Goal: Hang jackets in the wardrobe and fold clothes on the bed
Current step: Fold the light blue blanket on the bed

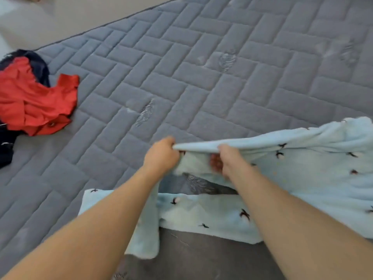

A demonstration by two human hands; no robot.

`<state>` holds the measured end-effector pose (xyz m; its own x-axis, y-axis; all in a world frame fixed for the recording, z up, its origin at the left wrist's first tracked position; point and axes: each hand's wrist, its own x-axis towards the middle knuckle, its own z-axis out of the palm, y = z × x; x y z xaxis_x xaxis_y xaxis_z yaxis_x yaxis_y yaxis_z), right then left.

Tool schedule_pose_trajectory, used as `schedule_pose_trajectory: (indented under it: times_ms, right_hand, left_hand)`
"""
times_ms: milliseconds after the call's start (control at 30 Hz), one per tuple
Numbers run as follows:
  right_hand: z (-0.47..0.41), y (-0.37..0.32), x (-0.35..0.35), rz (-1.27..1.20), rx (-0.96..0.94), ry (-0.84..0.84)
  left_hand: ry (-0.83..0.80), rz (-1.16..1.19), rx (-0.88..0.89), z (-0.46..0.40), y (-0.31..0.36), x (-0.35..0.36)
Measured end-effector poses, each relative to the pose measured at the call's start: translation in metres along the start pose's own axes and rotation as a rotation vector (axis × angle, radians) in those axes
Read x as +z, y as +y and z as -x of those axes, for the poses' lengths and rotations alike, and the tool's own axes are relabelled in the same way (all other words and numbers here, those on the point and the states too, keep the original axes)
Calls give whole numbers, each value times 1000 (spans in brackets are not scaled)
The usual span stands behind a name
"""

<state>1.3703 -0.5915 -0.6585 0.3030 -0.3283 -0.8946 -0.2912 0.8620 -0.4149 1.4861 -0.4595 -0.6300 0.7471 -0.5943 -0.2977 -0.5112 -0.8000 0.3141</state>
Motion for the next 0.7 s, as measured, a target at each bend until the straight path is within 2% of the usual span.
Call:
schedule_pose_trajectory:
  times_ms: [67, 133, 167, 233, 300, 333, 367, 433, 500, 533, 600, 667, 700]
  right_hand:
    - [-11, -44, 24, -115, -145, 18]
    - [-17, -75, 43, -19, -293, 18]
    - [-21, -78, 51, 82, -332, 25]
    - [-27, -55, 65, 473, -444, 83]
    - [-32, -2, 78, 935, -624, 39]
    - [-36, 25, 83, 1147, -680, 9]
    - [-40, 47, 85, 1362, -703, 17]
    - [-51, 74, 86, 1695, -741, 133]
    - [-61, 77, 84, 1821, -809, 247]
    - [-65, 74, 84, 1834, -859, 291]
    - [-70, 64, 89, 1822, -960, 358]
    - [-73, 58, 96, 1797, -1036, 397]
    - [-74, 57, 100, 1800, -1055, 402]
  left_hand:
    - [124, -69, -10, -27, -14, -23]
    - [208, -146, -71, -32, -40, -31]
    - [188, -156, -99, -28, -56, -28]
    - [-29, -79, -176, -4, -89, -8]
    - [-329, 12, -265, 29, -117, 16]
    - [-405, -6, -267, 43, -125, 26]
    - [-437, -65, -253, 54, -130, 34]
    - [-395, -212, -212, 61, -135, 42]
    - [-279, -287, -120, 51, -137, 32]
    - [-253, -210, -81, 42, -141, 23]
    - [-251, 239, -137, 18, -151, -6]
    - [-133, 753, -369, -7, -175, -40]
    - [-20, 879, -517, -20, -192, -54]
